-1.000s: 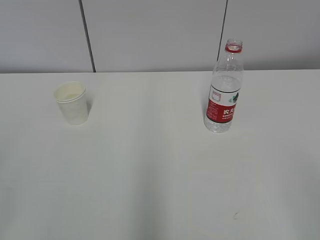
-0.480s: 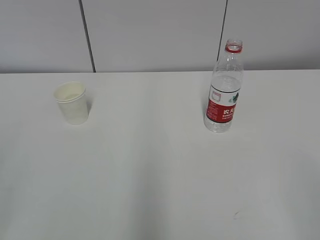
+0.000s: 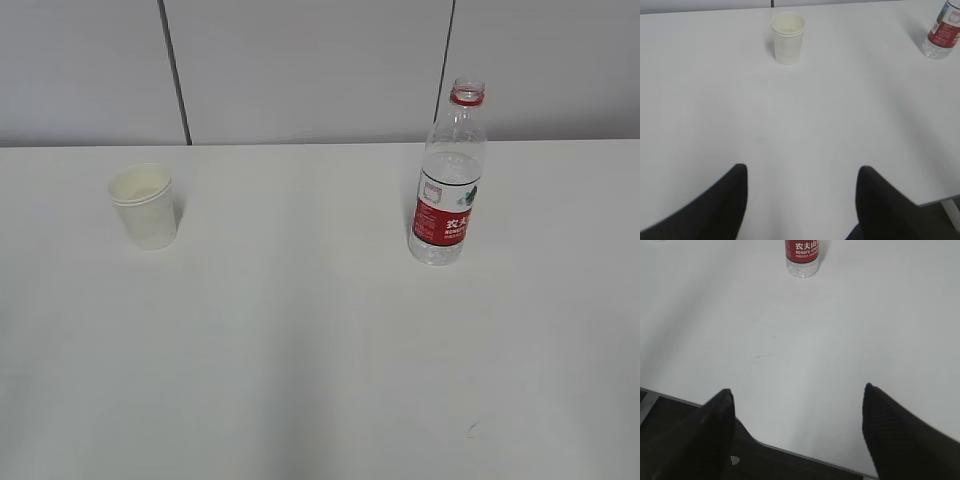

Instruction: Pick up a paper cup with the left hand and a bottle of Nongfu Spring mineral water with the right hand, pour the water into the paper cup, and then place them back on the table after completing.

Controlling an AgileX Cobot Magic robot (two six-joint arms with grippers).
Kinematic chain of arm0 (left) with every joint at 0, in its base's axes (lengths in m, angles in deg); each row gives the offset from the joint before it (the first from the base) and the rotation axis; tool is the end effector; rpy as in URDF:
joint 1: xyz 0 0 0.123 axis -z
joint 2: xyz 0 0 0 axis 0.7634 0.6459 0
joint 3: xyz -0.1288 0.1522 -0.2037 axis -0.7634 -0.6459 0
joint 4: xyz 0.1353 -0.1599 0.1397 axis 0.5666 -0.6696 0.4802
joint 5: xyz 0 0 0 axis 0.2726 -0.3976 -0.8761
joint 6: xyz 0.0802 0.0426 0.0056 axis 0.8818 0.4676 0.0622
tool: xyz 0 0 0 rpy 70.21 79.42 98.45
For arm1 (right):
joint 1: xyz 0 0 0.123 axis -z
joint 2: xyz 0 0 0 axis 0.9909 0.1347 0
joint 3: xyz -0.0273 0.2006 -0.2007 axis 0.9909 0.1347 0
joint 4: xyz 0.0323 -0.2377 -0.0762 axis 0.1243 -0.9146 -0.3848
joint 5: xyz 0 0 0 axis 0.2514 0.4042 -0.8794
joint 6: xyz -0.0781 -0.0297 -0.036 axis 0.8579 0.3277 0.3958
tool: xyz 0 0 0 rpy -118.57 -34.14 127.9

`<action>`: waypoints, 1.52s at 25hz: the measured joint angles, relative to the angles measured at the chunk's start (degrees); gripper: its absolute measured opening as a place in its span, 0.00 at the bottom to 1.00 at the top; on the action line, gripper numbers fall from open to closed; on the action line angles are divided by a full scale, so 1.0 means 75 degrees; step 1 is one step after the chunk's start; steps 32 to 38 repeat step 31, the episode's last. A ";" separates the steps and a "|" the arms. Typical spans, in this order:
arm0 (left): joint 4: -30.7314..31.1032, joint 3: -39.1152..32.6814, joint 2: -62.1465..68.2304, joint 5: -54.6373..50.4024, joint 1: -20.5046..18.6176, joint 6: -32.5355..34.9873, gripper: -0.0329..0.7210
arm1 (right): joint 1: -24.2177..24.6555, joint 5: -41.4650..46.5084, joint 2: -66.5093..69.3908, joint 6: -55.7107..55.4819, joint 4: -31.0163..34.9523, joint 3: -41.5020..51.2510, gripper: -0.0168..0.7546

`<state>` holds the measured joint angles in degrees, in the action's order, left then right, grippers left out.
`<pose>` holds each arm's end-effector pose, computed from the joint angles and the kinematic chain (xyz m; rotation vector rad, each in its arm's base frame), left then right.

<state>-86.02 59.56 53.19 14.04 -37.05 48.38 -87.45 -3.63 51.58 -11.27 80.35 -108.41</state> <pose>-0.0093 0.0038 0.2793 0.1728 2.0621 -0.1444 -0.0124 0.0105 0.2684 -0.2897 2.1026 0.1233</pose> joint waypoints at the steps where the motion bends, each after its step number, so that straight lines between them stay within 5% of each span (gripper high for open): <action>1: 0.0000 0.0000 0.0000 0.0000 -0.0017 0.0000 0.61 | 0.0000 0.0000 0.0000 -0.0013 0.0000 0.0000 0.78; 12: 0.0003 0.0000 0.0000 0.0000 -0.0588 0.0000 0.61 | 0.0832 0.0000 0.0000 -0.0013 -0.0094 0.0000 0.78; 38: 0.0003 0.0000 0.0000 0.0000 -0.0596 0.0000 0.61 | 0.0850 0.0003 -0.0005 -0.0013 -0.0110 0.0000 0.78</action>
